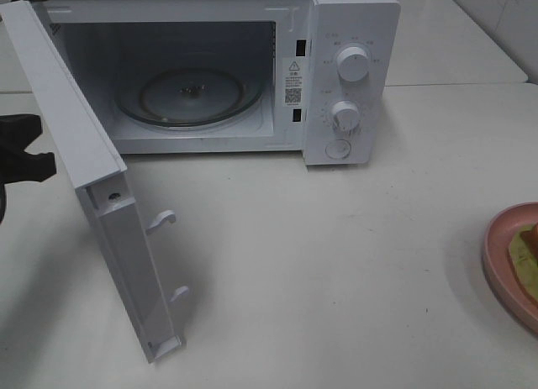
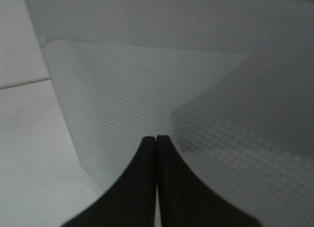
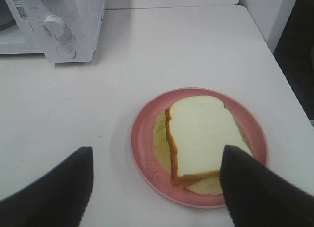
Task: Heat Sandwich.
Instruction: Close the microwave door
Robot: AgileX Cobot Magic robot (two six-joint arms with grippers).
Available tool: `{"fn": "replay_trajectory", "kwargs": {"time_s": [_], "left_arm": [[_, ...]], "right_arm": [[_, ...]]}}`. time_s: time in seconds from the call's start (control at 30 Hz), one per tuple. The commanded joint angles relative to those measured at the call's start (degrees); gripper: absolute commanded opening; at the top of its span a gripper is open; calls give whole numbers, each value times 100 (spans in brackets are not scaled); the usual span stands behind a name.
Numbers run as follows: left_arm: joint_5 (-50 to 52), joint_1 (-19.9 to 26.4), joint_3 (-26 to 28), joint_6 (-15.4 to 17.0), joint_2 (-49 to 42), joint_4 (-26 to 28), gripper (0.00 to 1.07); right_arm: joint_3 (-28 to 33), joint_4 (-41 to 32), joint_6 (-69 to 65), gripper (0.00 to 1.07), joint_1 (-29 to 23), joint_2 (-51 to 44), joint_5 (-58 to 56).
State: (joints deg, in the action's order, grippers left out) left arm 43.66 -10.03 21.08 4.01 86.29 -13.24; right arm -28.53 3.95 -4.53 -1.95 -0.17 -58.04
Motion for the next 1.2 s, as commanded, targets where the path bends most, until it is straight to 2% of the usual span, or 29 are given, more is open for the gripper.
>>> {"fn": "replay_trajectory", "kwargs": {"time_s": [0.03,0.33,0.4,0.43,0.5,0.53,0.57,0.6,0.7,0.9,0.97,1.07,1.2], "left_arm": [[264,-246,120,-29,229,52,0],[407,-957,493,-292,710,625,0],[395,-1232,688,-527,842,1100,0],[395,-1232,688,-527,842,1100,0],[390,-1444,825,-785,917,1398,0],[390,-1650,985,-1054,1026,1702,0],[390,-1725,1060,-1175,1071,1828,0],[390,-1725,1060,-1175,1071,1828,0],[384,-2011,1415,-1467,1364,2246,0],[372,-2298,1874,-1490,1684,2550,0],[350,-2441,2194,-1495,1902,2676,0],[332,-2521,2378,-1495,2028,2681,0],[126,-2601,2876,-1495,2349,2687,0]], "right_arm": [[11,-11,34,71,40,-166,86],[11,-11,34,71,40,-166,86],[11,-11,34,71,40,-166,86],[11,-11,34,71,40,-166,86],[11,-11,34,71,40,-166,86],[11,-11,34,71,40,-166,86],[11,-11,34,71,40,-166,86],[11,-11,34,71,40,-166,86],[11,-11,34,71,40,-166,86],[11,-11,34,71,40,-166,86],[11,-11,34,71,40,-166,86],[11,-11,34,71,40,-166,86],[11,-11,34,71,40,-166,86]]}}
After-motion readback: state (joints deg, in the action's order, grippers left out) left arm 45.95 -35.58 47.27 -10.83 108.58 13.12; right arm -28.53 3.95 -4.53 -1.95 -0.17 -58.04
